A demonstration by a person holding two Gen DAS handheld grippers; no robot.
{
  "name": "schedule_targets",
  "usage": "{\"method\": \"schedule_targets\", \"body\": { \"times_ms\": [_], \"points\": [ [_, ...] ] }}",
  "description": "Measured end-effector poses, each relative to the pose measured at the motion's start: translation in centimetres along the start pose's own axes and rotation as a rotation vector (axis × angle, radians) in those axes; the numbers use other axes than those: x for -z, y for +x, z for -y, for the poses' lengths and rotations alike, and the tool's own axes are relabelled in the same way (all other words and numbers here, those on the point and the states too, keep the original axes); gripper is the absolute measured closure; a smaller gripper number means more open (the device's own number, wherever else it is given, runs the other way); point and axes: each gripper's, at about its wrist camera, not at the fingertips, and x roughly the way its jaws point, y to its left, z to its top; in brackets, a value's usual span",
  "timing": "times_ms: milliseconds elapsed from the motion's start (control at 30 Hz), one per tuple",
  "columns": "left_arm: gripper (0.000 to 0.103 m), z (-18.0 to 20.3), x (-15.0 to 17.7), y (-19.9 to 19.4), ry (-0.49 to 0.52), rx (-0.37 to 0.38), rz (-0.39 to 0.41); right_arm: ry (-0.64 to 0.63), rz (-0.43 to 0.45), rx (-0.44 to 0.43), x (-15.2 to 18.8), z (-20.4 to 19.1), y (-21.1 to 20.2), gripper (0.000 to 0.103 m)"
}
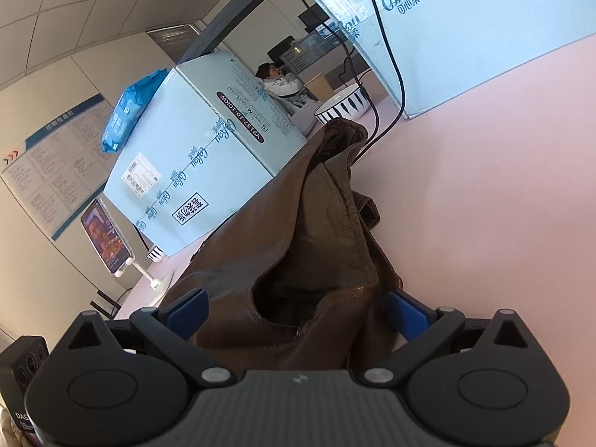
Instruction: Fold clothes
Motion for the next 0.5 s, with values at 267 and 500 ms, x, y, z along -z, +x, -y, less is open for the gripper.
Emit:
{"method": "schedule_targets", "body": {
  "times_ms": [267, 500],
  "points": [
    [0.001, -3.2, -0.2, -1.3, -0.255, 0.058, 0.093, -0.083, -0.001, 0.081, 0.1, -1.9, 0.7, 0.005],
    [0.033, -4.1, -0.4, -1.1, -0.325, 0.016, 0.138, -0.242, -0.043, 0.144, 0.4, -2.5, 0.4, 0.054]
  ]
}}
